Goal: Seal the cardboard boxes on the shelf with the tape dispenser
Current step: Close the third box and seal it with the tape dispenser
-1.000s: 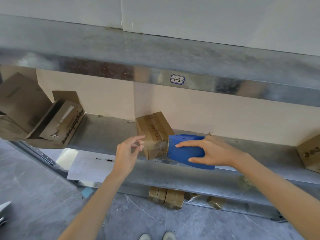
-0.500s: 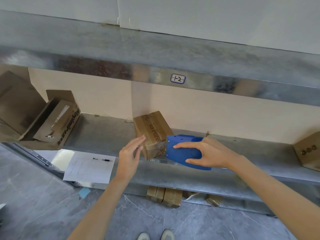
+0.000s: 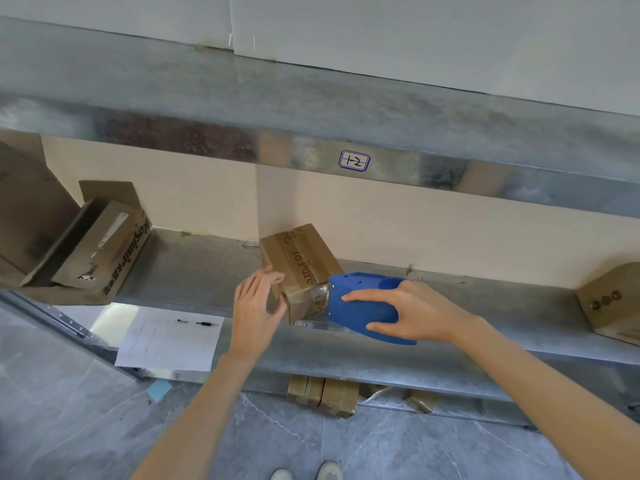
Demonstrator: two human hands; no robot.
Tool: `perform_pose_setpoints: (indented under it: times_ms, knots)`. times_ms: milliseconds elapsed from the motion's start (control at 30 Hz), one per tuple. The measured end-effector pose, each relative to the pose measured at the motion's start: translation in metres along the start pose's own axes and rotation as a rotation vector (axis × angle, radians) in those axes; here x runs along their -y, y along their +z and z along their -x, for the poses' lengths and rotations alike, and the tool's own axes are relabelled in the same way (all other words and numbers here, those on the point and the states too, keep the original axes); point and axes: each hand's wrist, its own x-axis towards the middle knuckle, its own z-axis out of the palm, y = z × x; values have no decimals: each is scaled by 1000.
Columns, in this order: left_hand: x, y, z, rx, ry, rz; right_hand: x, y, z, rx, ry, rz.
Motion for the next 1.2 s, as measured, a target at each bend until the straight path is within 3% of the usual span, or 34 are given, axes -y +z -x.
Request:
perform_pose_setpoints:
  times_ms: [267, 600, 967, 1200]
  knots:
    - [0, 5, -8, -91, 40, -71, 2, 0, -1, -5, 0, 13]
    - [5, 3, -2, 27, 53, -107, 1, 5, -3, 4, 7, 3]
    - [0, 4, -7, -104, 74, -107, 2, 2, 1, 10, 13, -7]
    - [3, 5, 7, 90, 40, -111, 5, -2, 0, 13, 24, 10]
